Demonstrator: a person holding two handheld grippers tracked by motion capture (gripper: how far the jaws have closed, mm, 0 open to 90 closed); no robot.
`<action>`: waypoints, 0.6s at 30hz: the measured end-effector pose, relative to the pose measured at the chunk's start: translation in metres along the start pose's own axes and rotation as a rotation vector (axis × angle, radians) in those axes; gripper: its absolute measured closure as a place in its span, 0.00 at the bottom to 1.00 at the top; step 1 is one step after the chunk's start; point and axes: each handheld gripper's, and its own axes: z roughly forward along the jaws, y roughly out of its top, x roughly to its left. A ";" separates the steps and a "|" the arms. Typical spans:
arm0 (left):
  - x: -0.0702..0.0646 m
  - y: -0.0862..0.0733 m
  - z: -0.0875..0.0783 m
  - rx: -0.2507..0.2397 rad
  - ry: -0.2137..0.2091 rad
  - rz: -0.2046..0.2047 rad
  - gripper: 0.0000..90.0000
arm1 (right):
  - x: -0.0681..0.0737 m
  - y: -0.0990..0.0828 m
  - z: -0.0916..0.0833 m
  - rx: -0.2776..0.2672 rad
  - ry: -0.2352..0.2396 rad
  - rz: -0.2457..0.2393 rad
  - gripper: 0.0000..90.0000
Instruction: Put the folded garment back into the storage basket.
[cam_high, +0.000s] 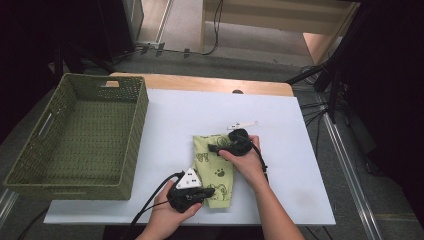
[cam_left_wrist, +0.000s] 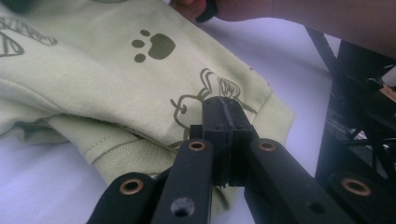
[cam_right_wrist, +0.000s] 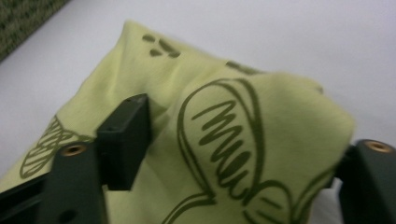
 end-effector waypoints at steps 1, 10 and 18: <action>0.000 0.000 0.000 0.001 -0.003 0.000 0.99 | -0.002 0.001 -0.001 -0.015 -0.010 0.016 0.14; 0.001 -0.001 0.000 -0.002 -0.006 0.001 0.99 | -0.009 0.002 0.011 0.029 -0.028 0.039 0.00; 0.000 -0.002 0.000 -0.011 -0.005 -0.005 0.99 | -0.004 0.000 0.010 0.045 -0.067 -0.007 0.08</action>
